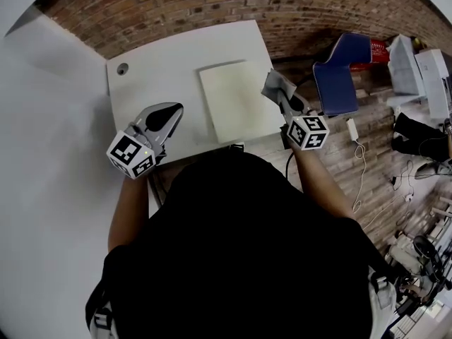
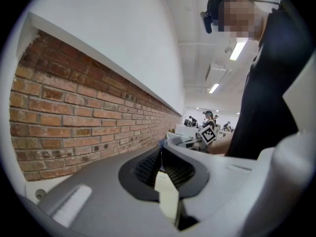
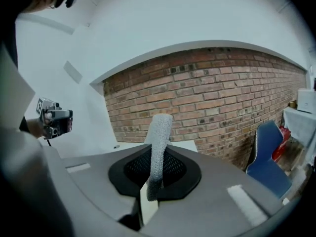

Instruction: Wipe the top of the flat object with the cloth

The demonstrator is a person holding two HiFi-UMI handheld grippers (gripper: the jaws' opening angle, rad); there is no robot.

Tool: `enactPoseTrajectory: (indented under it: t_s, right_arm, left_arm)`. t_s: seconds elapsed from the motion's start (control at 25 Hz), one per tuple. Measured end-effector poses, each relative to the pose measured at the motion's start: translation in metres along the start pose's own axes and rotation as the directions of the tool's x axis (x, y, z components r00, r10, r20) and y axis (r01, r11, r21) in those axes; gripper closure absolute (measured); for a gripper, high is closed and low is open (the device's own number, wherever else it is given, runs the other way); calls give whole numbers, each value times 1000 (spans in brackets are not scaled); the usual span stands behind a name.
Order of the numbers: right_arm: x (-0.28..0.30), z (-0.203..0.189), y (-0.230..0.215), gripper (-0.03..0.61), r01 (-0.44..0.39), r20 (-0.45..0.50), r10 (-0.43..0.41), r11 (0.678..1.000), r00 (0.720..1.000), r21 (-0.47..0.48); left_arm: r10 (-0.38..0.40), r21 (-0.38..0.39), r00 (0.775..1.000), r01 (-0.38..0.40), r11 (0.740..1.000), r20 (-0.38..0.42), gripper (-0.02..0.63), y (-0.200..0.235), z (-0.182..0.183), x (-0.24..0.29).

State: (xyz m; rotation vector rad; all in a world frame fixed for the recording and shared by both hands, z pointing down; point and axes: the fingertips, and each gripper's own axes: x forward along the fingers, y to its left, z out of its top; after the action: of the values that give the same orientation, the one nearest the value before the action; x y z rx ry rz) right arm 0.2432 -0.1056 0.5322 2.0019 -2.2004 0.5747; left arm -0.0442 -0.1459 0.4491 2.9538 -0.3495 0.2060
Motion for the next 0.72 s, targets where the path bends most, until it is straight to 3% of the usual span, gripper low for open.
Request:
enactPoseTrajectory:
  t_s: [0.36, 0.72]
  right_arm:
    - [-30, 58, 34, 568, -3, 140, 17, 995, 990, -103]
    - [-48, 82, 37, 568, 33, 204, -4, 989, 979, -141]
  left_arm:
    - [-20, 23, 1000, 20, 1000, 16, 611, 0, 9, -2]
    - [-33, 27, 999, 33, 999, 27, 611, -8, 13, -10]
